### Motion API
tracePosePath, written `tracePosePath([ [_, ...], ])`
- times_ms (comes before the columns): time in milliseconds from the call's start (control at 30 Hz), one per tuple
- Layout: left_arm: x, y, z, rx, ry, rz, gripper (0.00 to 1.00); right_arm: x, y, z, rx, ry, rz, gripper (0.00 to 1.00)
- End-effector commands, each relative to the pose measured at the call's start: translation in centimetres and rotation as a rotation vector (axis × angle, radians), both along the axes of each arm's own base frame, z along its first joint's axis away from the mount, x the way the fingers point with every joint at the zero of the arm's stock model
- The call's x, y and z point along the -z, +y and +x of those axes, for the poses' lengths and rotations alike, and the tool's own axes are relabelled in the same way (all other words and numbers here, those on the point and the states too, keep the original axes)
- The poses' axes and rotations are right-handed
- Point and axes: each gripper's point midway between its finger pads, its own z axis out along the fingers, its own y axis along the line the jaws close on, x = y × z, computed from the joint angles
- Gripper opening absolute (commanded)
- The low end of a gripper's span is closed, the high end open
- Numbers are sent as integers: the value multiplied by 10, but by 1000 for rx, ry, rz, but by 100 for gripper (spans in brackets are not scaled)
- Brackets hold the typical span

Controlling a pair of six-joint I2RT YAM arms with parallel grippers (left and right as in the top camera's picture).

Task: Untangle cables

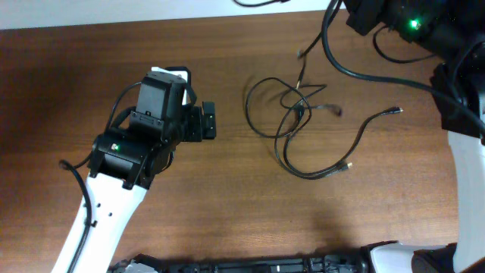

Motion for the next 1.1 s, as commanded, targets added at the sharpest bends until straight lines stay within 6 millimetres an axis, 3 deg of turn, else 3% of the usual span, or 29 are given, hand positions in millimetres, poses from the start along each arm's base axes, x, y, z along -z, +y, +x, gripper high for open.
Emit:
tracePosePath([
  [0, -9, 4, 0, -19, -25, -8, 99, -16, -6, -8, 44, -41, 12, 4],
  [100, -9, 4, 0, -19, -25, -8, 99, -13, -32, 11, 219, -24, 9, 4],
  [233, -9, 4, 0, -19, -25, -8, 99, -7, -89, 34, 525, -11, -18, 4],
  [333, -9, 4, 0, -19, -25, -8, 99, 2, -132, 40, 723, 11, -63, 4],
  [500, -9, 4, 0, -19, -25, -8, 99, 31, -223, 38, 1065, 113, -166, 4],
  [667, -9, 4, 0, -19, -25, -8, 99, 66, -324, 22, 1355, 253, -210, 4],
  [800, -9, 4, 0, -19, -24, -8, 99, 95, -383, 3, 1500, 376, -167, 4],
  [900, -9, 4, 0, -19, -25, -8, 99, 121, -425, -28, 1630, 501, -50, 4],
  [933, -9, 4, 0, -19, -25, -8, 99, 138, -443, -49, 1699, 583, 34, 4],
  [1067, -9, 4, 0, -19, -24, -8, 99, 171, -468, -91, 1781, 745, 192, 4],
])
